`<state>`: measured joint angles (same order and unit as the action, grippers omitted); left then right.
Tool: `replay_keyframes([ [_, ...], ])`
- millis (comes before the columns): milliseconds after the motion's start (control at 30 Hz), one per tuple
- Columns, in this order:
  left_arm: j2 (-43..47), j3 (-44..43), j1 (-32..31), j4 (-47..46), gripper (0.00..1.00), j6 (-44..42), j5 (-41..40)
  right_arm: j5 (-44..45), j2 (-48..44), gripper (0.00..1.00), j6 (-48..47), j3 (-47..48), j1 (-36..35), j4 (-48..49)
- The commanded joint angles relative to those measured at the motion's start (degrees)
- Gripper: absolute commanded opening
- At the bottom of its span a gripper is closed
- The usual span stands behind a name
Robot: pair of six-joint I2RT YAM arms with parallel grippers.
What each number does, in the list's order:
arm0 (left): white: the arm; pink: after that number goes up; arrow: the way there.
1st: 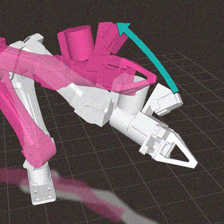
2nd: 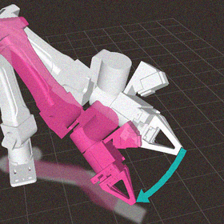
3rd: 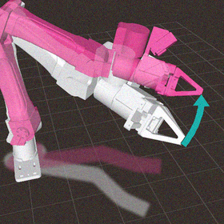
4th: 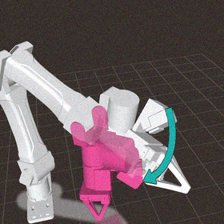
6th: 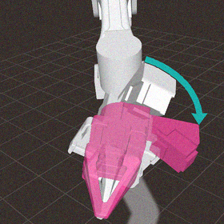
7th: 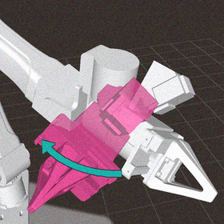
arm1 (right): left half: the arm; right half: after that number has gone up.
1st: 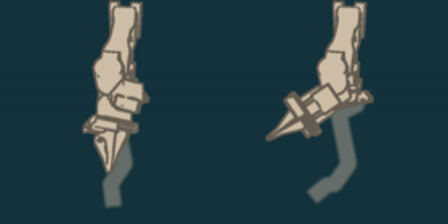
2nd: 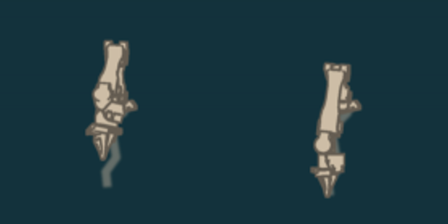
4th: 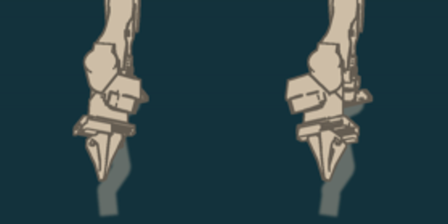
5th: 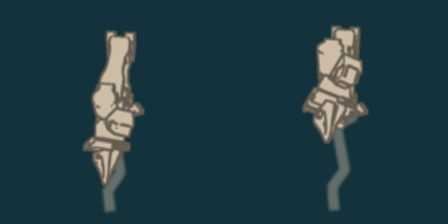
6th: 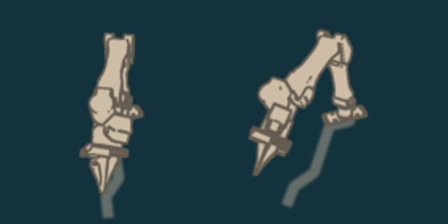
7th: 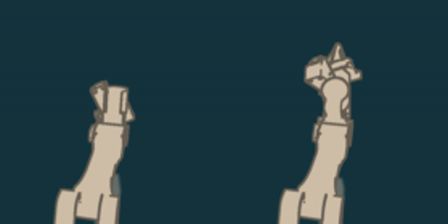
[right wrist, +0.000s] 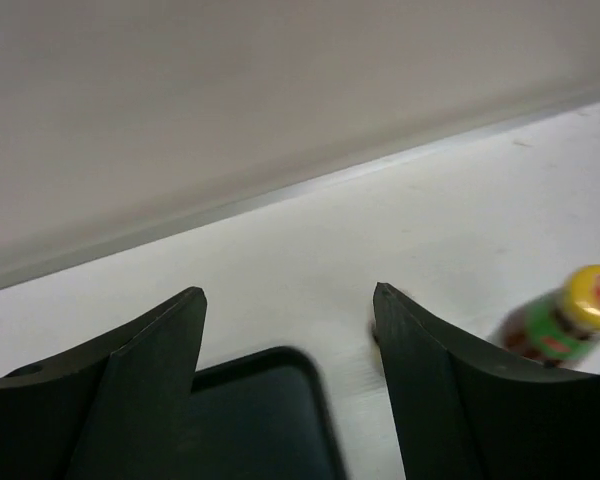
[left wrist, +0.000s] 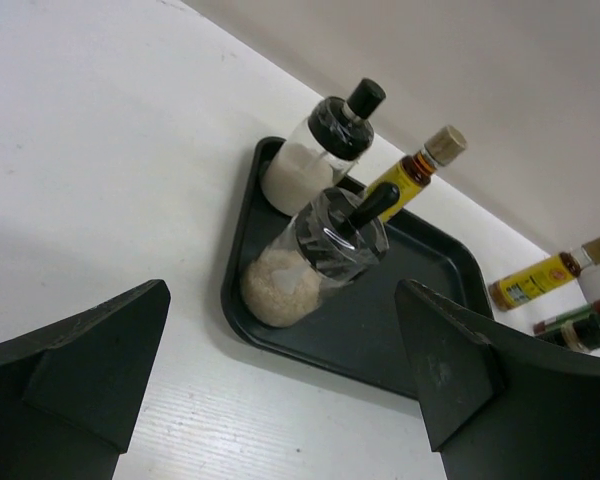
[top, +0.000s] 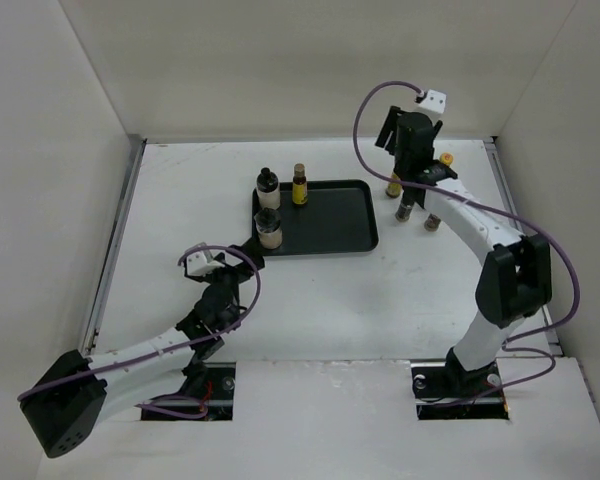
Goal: Organize the condiment bottles
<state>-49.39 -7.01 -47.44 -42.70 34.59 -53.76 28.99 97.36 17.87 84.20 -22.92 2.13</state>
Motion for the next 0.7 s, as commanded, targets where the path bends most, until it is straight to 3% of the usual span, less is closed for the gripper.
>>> replay_keyframes([
  [0,1.8,0.8,1.0,-2.1,1.00,0.5,-0.4,2.7,2.9,0.75,-1.4,-1.5,2.3,-3.2],
  [300,-0.2,0.1,1.3,-2.7,1.00,0.5,-0.1,0.4,9.5,0.73,-3.3,1.7,6.5,-3.2],
  [667,-2.1,-0.4,1.3,-3.0,1.00,0.6,1.1,0.3,13.1,0.56,-3.0,2.5,8.1,-1.6],
])
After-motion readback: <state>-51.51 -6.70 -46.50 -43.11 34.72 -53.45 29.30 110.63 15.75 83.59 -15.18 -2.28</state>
